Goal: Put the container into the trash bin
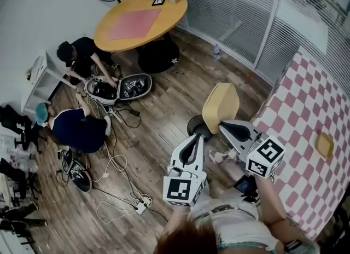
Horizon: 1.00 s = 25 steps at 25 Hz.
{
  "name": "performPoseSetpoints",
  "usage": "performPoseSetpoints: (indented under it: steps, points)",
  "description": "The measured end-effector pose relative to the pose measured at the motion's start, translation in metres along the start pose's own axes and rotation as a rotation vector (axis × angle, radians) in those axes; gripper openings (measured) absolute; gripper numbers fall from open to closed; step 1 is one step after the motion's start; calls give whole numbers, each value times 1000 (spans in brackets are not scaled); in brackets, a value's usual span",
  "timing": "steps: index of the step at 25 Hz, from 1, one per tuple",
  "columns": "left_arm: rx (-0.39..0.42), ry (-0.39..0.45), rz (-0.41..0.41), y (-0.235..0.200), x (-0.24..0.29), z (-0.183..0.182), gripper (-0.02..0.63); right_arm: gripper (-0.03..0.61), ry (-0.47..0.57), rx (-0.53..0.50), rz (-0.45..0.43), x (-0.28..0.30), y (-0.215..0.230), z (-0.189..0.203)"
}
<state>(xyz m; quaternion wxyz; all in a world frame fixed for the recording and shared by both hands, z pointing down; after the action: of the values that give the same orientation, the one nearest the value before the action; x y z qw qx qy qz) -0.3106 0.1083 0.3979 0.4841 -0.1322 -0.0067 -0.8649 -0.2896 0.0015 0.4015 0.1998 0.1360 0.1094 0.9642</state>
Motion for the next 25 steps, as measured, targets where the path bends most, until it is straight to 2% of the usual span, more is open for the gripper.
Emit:
performPoseSetpoints:
  steps: [8,14,19,25]
  points:
    - [-18,-31,-7,-41,0,10,6,0,-82,5,10,54,10,25]
    - [-45,-78,0,-71,2,22,6,2,-182,91,25,104,26,67]
    - [-45,-108,18,-90,1,35,6,0,-303,110,32,155,39,128]
    - [-44,-148,54,-101,-3,54,6,0,-437,101,-29,208,49,219]
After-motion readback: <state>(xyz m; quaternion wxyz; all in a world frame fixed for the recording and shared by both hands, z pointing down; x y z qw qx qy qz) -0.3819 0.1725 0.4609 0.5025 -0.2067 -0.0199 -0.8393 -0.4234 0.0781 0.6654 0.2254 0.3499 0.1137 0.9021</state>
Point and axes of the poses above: the fingertips, and each gripper's own axes: x forward along the fingers, y to its right, z out of its underside, the point moved 3 cm from there along -x, backward along the fingers, and after that the axes turned 6 degrees about -y, right-handed, at the moved point
